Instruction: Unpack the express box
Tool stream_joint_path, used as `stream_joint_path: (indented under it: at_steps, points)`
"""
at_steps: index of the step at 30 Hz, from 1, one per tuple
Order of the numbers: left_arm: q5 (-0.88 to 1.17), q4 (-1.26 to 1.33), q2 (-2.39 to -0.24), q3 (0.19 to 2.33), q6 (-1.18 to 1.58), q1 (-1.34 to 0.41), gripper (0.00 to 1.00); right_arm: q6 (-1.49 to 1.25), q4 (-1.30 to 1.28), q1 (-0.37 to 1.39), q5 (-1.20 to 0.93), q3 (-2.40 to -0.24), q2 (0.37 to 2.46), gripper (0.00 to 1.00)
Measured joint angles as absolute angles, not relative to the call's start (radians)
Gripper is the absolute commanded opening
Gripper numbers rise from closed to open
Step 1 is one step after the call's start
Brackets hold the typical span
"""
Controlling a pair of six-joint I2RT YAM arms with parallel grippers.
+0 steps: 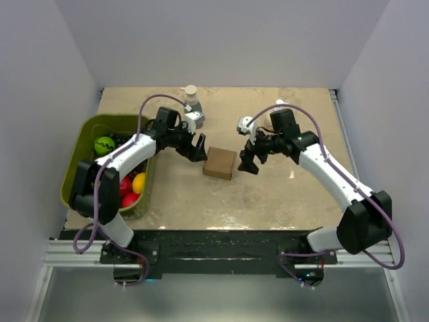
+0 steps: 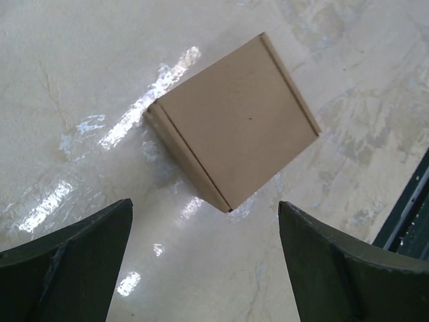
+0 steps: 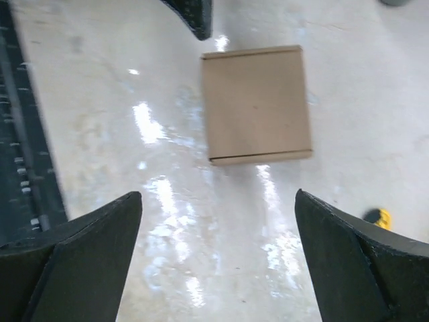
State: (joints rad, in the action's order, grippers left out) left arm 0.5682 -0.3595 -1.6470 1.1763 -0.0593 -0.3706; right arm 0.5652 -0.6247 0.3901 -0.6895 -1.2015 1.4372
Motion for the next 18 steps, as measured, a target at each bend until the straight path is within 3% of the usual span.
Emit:
stream_joint_path:
  at_steps: [3, 6, 14, 18]
  points:
    - [0.572, -0.36, -1.688, 1.18, -0.045, -0.368, 0.94, 0.542, -0.504, 0.402, -0.578, -1.14, 1.435, 0.96]
    - [0.61, -0.359, -1.692, 1.18, -0.051, -0.375, 0.94, 0.496, -0.417, 0.397, -0.519, -1.158, 1.57, 0.96]
    - [0.631, -0.244, -1.666, 1.04, -0.089, -0.43, 0.94, 0.361, -0.347, 0.392, -0.509, -1.29, 1.8, 0.96]
    - [0.627, -0.187, -1.687, 1.023, -0.067, -0.43, 0.94, 0.344, -0.327, 0.392, -0.521, -1.348, 1.853, 0.9]
